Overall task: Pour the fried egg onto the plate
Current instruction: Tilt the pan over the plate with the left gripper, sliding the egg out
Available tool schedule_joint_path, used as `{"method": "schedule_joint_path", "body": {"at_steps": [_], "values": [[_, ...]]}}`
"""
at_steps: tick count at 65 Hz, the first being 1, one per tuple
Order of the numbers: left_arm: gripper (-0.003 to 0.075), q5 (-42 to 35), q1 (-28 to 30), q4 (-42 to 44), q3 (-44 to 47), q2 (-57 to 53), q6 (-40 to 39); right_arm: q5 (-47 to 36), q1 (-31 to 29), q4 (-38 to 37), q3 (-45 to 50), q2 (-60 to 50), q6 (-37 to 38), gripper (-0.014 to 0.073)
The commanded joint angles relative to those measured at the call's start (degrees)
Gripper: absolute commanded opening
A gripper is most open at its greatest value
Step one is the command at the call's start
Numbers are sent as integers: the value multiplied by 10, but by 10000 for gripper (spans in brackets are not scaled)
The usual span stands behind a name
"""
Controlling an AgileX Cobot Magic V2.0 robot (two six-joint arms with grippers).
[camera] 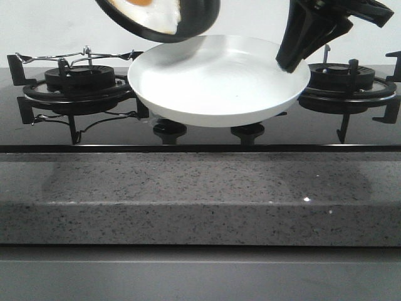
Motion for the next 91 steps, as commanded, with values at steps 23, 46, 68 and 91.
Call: {"method": "schedule_joint_path", "body": {"at_steps": [23,46,68,91], "values": [[-20,-166,-166,196,-19,-71,5,-20,1,18,-15,-29,-5,-41],[-20,-222,-256,320,-17,-76,5,-20,1,18,-15,-29,-5,-41],[-20,-228,-271,352,-16,-76,-9,-20,1,18,-15,-29,-5,-41],[-20,-248,-284,391,-16,-76,-22,-20,1,18,-15,-29,-5,-41]]}}
